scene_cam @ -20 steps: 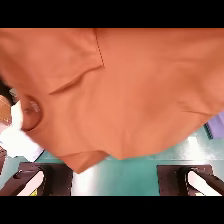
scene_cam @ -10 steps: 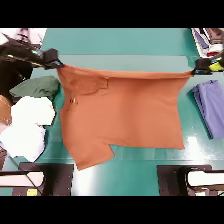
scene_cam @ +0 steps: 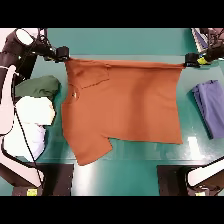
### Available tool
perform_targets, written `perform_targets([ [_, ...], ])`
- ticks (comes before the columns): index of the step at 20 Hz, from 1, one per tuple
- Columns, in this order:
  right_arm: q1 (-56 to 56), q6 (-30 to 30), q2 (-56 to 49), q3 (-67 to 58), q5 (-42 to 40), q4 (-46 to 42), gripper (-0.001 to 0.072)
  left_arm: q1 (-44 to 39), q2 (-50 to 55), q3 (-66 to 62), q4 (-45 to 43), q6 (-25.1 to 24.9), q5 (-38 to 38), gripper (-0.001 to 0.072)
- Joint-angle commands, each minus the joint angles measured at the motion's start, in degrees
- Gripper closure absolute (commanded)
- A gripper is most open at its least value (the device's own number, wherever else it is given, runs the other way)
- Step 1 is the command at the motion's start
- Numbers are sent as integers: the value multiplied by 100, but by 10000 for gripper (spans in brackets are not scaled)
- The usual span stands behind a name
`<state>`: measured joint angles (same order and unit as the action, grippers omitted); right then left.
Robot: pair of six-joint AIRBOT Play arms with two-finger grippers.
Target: Fold the shirts.
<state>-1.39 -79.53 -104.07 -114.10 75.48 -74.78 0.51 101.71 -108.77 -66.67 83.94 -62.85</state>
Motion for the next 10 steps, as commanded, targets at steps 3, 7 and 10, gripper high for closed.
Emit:
perform_targets([
  [3, 28, 4, 374, 815, -35, -44, 696, -17, 85, -122, -258, -15, -1550, 684],
  [7, 114, 4, 774, 2122, -304, -24, 696, -17, 85, 778, -153, 28, -1751, 684],
  [10, 236, 2, 953, 2730, -396, -22, 686, -17, 85, 1572, -79, 136, -1576, 404],
])
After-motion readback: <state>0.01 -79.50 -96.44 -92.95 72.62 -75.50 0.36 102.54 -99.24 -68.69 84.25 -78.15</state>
